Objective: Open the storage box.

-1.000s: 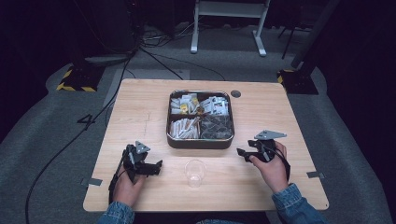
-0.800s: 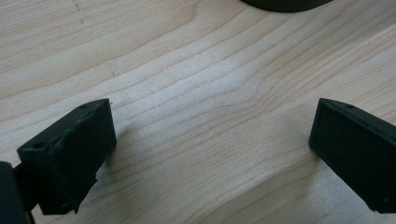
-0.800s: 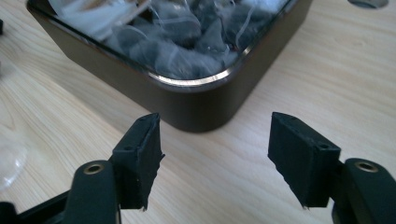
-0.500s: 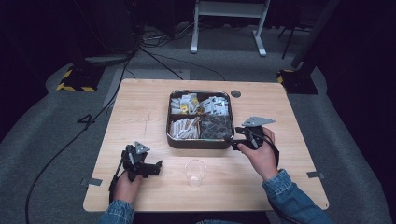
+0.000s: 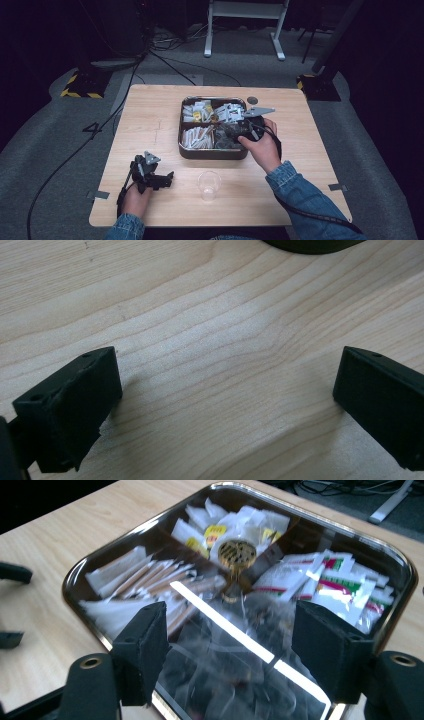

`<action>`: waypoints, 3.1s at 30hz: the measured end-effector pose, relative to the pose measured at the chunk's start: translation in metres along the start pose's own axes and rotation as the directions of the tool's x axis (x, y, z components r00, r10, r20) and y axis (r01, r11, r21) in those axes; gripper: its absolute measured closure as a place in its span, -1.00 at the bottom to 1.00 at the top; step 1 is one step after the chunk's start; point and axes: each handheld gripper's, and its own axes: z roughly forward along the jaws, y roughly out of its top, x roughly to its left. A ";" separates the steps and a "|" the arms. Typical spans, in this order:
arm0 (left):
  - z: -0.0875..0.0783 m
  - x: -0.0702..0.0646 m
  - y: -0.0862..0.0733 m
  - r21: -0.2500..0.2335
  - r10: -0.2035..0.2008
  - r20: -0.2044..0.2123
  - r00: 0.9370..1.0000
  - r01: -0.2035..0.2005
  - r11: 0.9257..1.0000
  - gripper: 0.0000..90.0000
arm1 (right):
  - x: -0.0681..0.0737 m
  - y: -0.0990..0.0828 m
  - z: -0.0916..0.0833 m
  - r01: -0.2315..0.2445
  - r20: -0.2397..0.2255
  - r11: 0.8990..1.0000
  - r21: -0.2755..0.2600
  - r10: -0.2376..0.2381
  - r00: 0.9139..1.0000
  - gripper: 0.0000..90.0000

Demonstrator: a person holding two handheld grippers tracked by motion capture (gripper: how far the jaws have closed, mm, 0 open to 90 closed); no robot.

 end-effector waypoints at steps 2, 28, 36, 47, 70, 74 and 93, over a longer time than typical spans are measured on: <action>0.000 0.000 0.000 0.000 -0.001 -0.001 1.000 0.001 1.000 -1.00 | -0.002 0.006 0.009 -0.014 0.000 1.000 0.001 0.014 1.000 -0.29; -0.001 0.000 -0.001 0.001 -0.011 -0.010 1.000 0.011 1.000 -1.00 | -0.009 0.025 0.094 -0.090 0.047 0.995 0.044 0.088 0.995 -0.08; -0.001 0.000 -0.001 0.001 -0.012 -0.011 1.000 0.012 1.000 -1.00 | -0.005 0.023 0.103 -0.068 0.072 0.995 0.067 0.063 0.995 0.21; -0.001 0.000 -0.001 0.001 -0.011 -0.011 1.000 0.011 1.000 -1.00 | 0.001 0.022 0.104 -0.052 0.101 0.997 0.063 0.046 0.994 0.30; -0.001 0.000 -0.001 0.000 -0.012 -0.011 1.000 0.012 1.000 -1.00 | 0.007 0.032 0.095 -0.067 0.149 0.997 0.036 0.061 0.987 0.30; -0.001 0.000 -0.001 0.005 -0.009 -0.010 1.000 0.009 1.000 -1.00 | 0.008 0.043 0.084 -0.055 0.143 0.998 0.008 0.053 0.988 0.30; -0.003 0.002 -0.003 0.004 0.013 0.005 1.000 -0.013 1.000 -1.00 | -0.001 0.058 0.038 -0.038 0.131 0.997 -0.064 0.046 0.990 0.30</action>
